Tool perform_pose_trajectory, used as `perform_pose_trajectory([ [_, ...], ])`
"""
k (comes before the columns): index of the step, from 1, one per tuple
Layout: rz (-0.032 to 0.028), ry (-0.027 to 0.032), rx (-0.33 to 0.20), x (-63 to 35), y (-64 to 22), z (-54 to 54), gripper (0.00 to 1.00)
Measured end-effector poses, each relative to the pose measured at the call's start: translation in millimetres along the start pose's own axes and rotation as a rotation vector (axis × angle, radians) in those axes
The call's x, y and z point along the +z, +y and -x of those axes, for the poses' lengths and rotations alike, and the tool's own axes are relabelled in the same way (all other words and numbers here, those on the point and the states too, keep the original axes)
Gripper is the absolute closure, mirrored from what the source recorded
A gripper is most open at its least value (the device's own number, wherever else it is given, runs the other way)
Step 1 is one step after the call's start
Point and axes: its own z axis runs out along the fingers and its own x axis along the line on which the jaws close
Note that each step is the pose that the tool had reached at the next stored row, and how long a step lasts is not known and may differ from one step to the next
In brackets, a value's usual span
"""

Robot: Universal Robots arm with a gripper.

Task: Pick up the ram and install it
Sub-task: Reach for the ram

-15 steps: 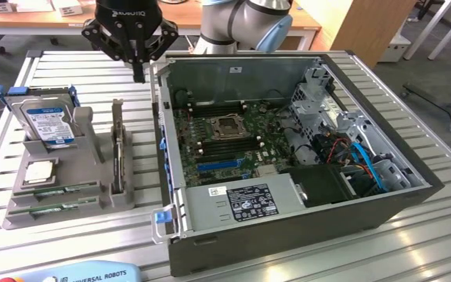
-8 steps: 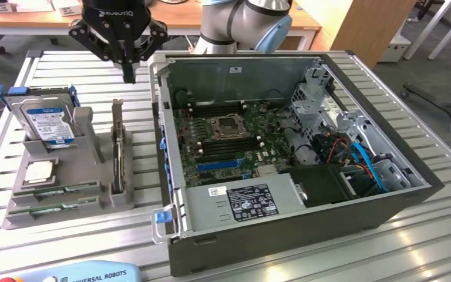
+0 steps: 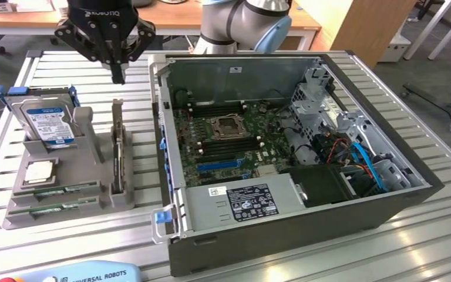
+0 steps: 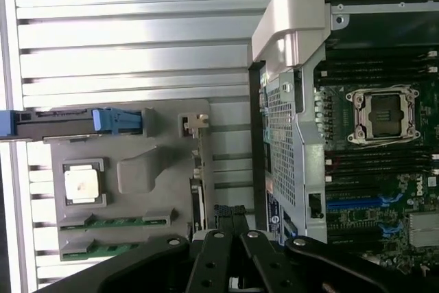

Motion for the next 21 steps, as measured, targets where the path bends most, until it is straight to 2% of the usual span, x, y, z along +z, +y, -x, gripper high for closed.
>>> perform_pose_trajectory([
  [21, 0.0, 0.0001, 0.0, 0.1, -3.4, -44.8, 0.9],
])
